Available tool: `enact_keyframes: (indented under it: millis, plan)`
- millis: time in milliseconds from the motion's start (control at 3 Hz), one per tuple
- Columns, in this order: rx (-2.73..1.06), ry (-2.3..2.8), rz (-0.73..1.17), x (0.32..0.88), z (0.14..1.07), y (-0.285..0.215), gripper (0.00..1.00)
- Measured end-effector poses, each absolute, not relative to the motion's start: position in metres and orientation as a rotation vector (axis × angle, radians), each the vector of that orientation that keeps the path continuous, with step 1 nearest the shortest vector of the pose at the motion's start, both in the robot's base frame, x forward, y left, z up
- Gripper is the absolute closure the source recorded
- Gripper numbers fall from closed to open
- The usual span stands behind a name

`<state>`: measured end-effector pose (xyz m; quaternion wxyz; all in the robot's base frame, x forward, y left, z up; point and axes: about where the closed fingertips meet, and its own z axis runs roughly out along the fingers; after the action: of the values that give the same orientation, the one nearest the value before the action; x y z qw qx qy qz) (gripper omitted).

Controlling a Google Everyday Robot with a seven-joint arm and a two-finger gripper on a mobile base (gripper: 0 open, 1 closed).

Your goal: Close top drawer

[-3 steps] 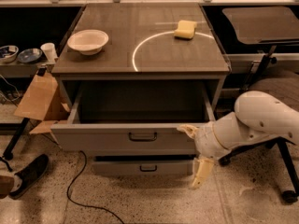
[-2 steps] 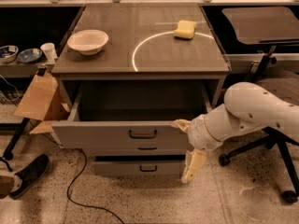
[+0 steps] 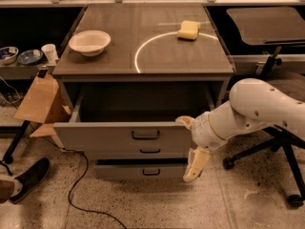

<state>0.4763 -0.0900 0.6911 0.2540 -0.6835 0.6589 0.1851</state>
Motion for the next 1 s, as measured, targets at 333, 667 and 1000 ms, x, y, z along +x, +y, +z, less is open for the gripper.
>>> enact_keyframes:
  millis: [333, 667, 1000]
  plan:
    - [-1.805, 1.800, 0.494, 0.477, 0.698, -0.099, 0.16]
    - [-1.773, 1.827, 0.527, 0.475, 0.699, -0.109, 0.39]
    - [-1.759, 1.854, 0.580, 0.469, 0.698, -0.118, 0.62]
